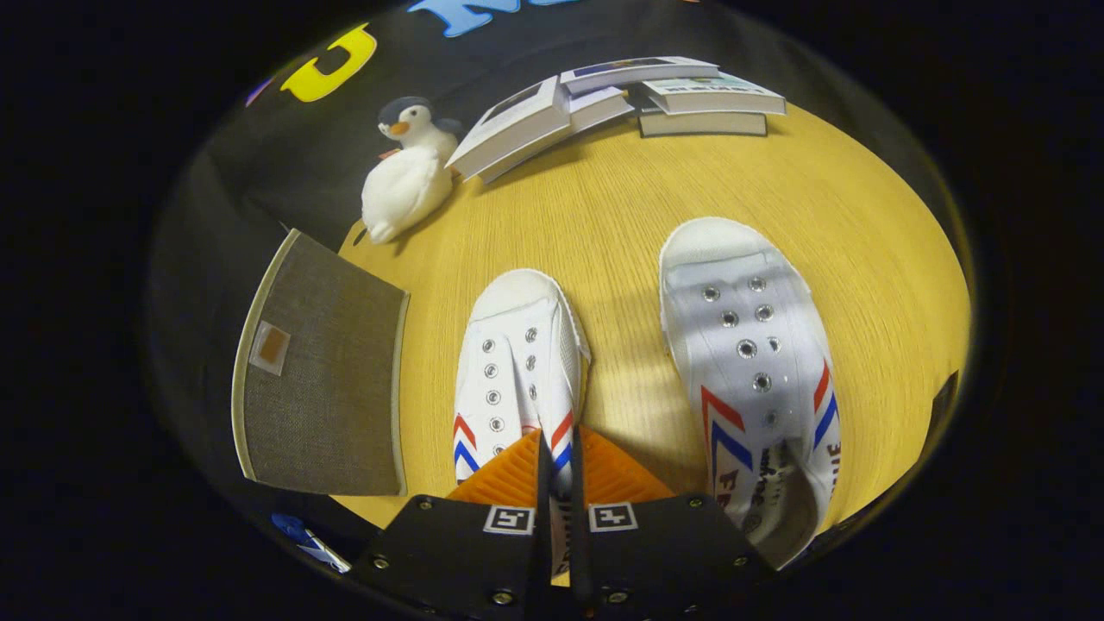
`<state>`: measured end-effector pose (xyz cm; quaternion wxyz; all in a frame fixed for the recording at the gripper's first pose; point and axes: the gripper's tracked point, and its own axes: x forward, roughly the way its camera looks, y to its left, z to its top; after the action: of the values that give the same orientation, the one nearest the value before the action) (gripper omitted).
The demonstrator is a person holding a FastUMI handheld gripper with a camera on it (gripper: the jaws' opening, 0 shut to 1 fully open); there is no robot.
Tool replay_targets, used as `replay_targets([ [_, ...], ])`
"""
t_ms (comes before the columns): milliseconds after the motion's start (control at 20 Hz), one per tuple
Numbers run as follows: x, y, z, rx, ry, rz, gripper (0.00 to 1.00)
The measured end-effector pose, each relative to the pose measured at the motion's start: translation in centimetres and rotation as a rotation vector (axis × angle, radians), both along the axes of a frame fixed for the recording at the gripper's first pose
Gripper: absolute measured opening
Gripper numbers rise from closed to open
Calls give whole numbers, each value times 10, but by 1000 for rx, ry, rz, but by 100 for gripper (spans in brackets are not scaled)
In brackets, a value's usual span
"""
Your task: Open the storage box then place both shoes into the box .Put the left shoe in first, then the right shoe, with the right side of both shoes facing outward in a uniform manner.
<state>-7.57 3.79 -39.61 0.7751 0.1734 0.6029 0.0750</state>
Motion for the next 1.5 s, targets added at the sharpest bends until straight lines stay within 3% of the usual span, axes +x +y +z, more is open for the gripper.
replay_targets([
  [150,-4,6,10,-15,-16,49,9],
  [250,-4,4,16,-40,-39,30,9],
  [300,-4,7,17,-32,-28,27,0],
  [500,1,21,38,86,-21,-62,0],
  [900,21,38,101,125,-86,-74,0],
  [1500,47,89,170,159,-153,-16,0],
])
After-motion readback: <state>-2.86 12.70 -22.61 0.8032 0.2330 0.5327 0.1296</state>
